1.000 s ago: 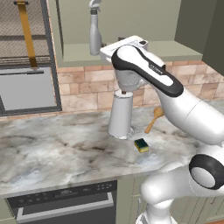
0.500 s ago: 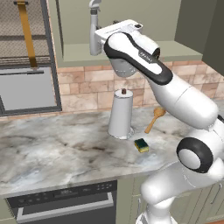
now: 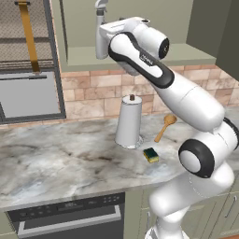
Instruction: Pick the spray and sponge from the cabinet and place them on the counter.
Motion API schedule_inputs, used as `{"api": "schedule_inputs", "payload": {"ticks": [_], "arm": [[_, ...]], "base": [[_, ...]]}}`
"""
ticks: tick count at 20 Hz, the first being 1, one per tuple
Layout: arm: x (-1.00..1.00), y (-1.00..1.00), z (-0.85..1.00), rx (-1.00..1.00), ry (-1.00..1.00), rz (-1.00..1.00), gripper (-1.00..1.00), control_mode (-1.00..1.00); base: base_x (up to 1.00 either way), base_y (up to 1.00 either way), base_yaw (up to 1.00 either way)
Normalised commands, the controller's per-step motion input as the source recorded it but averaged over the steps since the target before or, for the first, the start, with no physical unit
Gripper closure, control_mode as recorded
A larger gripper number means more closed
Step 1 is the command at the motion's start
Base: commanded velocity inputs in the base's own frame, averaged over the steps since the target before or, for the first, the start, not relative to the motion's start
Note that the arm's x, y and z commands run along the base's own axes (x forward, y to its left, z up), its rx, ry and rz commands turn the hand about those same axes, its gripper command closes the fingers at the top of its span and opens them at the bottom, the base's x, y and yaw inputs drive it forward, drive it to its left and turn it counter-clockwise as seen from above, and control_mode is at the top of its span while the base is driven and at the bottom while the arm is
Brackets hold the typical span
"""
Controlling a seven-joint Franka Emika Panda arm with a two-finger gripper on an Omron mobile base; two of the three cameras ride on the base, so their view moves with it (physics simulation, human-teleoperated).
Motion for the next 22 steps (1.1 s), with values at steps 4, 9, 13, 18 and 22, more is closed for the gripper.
{"api": "schedule_inputs", "payload": {"ticks": [4, 9, 13, 18, 22], "arm": [[0.01, 0.03, 0.26, 0.0, 0.24, 0.0, -1.0, -1.0], [0.0, 0.16, 0.18, -0.03, 0.02, 0.0, -1.0, -1.0], [0.0, 0.17, 0.04, -0.06, 0.0, 0.0, -1.0, -1.0], [0.0, 0.01, 0.01, -0.06, 0.0, 0.0, -1.0, -1.0], [0.0, 0.0, 0.0, -0.06, 0.0, 0.0, -1.0, -1.0]], "base": [[0.0, 0.0, 0.0], [0.0, 0.0, 0.0], [0.0, 0.0, 0.0], [0.0, 0.0, 0.0], [0.0, 0.0, 0.0]]}}
